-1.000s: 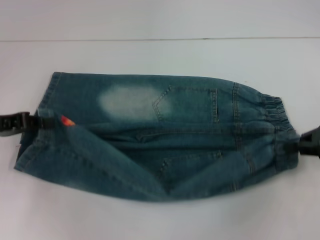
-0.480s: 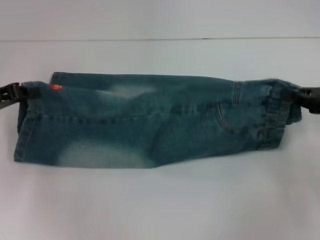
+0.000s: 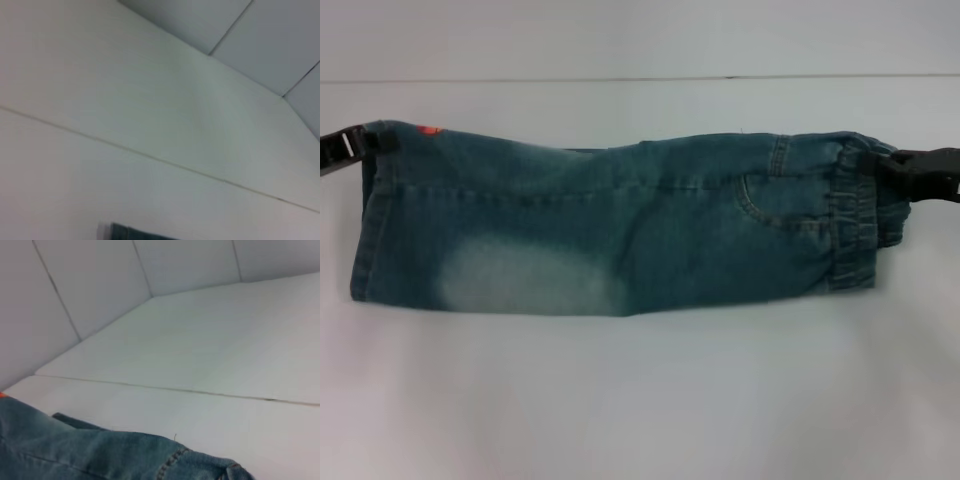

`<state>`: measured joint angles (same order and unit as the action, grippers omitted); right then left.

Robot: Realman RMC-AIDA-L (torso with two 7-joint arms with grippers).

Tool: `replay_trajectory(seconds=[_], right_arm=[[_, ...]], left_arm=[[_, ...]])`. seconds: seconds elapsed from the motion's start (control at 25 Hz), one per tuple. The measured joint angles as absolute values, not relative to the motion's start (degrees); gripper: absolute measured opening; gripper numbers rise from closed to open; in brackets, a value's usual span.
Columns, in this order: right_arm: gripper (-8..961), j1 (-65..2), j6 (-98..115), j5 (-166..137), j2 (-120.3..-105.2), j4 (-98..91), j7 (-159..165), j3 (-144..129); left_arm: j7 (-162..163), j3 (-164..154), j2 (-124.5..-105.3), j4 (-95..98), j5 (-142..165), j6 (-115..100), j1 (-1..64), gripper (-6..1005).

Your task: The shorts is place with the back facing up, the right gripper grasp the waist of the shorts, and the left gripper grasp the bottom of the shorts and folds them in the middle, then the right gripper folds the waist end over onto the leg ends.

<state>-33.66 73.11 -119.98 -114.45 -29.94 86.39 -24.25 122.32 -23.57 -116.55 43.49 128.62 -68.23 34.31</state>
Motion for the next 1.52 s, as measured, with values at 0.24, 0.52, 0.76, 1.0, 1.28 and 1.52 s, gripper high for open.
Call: replay_trajectory(seconds=[0.24,0.52,0.76,1.0,1.28,1.52], right_arm=[[128,-34.8,67.2,-119.9,-115.98,-28.7,84.0,-24.3],[143,-34.5,62.1,-119.2,-117.05,-27.5,81.7,-23.8],[155,-33.8,61.6,-117.6,-117.08,-26.9,80.4,-23.7],[168,-33.5,61.1,-117.0,-117.1,-26.5,79.6,-23.7],[183,-33.6,60.6,-117.0,-117.22,-25.9,79.5,-23.7],[195,-33.4,60.5,-116.1,-117.24,-25.9,80.3,-23.6]], left_arm=[[120.4,-24.5,-117.1,41.8,128.6,-62.9,35.7,53],[119.5,-28.2,-118.02,41.0,128.6,-56.3,36.4,69],[119.2,-30.1,-118.21,39.8,128.6,-51.8,36.8,82],[119.1,-32.1,-118.52,39.7,128.6,-49.5,36.9,96],[118.5,-32.6,-118.78,39.7,128.6,-48.6,37.4,111],[117.9,-32.9,-119.94,40.3,128.6,-47.2,37.4,125]])
